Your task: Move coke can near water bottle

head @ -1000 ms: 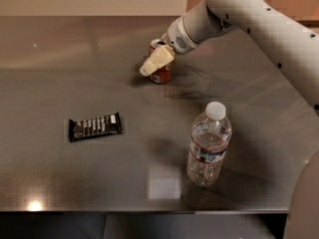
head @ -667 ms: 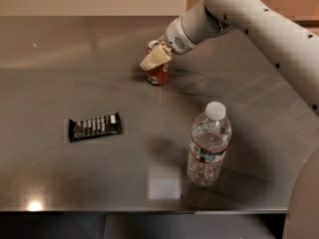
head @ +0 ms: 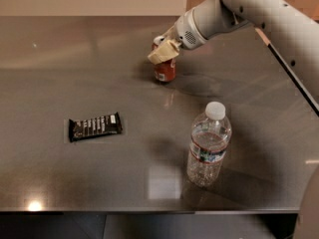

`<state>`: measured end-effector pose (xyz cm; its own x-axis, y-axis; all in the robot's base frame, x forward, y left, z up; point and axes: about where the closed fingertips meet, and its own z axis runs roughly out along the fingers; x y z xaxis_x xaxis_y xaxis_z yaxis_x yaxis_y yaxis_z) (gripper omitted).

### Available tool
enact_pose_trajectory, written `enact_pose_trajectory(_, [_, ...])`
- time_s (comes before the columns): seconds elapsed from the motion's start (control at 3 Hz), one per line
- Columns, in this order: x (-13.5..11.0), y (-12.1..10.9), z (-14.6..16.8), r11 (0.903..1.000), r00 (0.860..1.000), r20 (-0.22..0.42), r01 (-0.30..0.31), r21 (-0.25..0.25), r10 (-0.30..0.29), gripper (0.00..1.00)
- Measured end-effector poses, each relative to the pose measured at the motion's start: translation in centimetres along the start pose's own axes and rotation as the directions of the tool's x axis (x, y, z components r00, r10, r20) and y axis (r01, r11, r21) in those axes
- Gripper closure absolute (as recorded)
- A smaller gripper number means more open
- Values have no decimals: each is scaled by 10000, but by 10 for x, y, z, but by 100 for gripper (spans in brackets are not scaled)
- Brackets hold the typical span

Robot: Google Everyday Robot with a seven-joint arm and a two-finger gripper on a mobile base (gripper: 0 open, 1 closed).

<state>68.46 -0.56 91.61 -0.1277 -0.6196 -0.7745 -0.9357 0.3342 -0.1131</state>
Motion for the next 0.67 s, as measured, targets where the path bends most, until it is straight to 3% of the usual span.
enact_pose_trajectory(0.33, [1, 11, -32, 9977, 9977, 608, 322, -590, -286, 100])
enact_pose_trajectory(0.67, [17, 31, -60, 9897, 9938, 960, 683, -1257, -564, 100])
